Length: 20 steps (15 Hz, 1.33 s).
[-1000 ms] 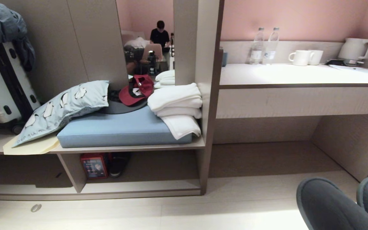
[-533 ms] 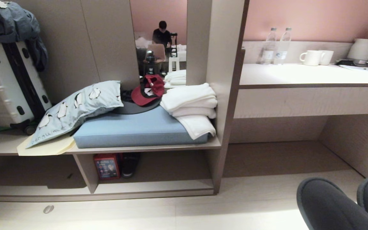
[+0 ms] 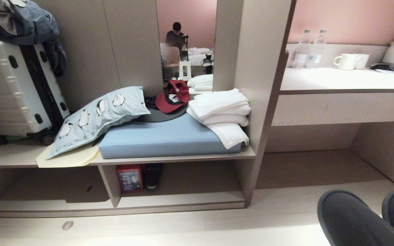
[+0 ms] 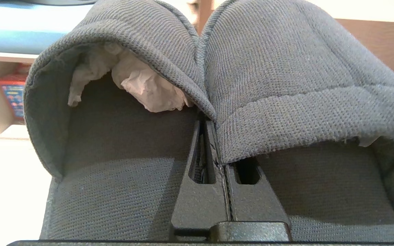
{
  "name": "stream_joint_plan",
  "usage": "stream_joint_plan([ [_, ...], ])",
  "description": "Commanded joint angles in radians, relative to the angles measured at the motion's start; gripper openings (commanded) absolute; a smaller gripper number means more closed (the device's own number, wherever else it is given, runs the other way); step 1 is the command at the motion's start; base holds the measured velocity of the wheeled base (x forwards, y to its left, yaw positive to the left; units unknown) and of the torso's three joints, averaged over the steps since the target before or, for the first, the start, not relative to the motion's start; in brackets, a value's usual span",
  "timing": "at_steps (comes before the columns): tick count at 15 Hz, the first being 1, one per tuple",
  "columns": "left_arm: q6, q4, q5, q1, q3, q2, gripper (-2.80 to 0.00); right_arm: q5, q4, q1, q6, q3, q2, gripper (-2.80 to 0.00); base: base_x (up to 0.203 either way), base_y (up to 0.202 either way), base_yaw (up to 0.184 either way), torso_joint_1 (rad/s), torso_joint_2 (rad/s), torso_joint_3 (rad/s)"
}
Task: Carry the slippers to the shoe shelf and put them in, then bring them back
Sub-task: Place the slippers into the shoe cabinet
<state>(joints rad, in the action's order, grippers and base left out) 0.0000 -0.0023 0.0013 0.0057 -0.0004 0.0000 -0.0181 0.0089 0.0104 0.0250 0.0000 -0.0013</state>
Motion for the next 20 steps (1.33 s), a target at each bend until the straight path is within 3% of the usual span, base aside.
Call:
stream_joint_plan([
  [1,0.000,-0.001,0.000,0.000,-0.001,0.000,-2.80,0.000,0.000,0.000,0.001,0.000,0.001,-2.80,0.000,0.196,-0.001,0.002,0.01,0.010],
  [20,0.000,-0.001,0.000,0.000,0.000,0.000,-2.80,0.000,0.000,0.000,0.001,0.001,0.001,-2.80,0.000,0.189,-0.003,0.004,0.00,0.002],
])
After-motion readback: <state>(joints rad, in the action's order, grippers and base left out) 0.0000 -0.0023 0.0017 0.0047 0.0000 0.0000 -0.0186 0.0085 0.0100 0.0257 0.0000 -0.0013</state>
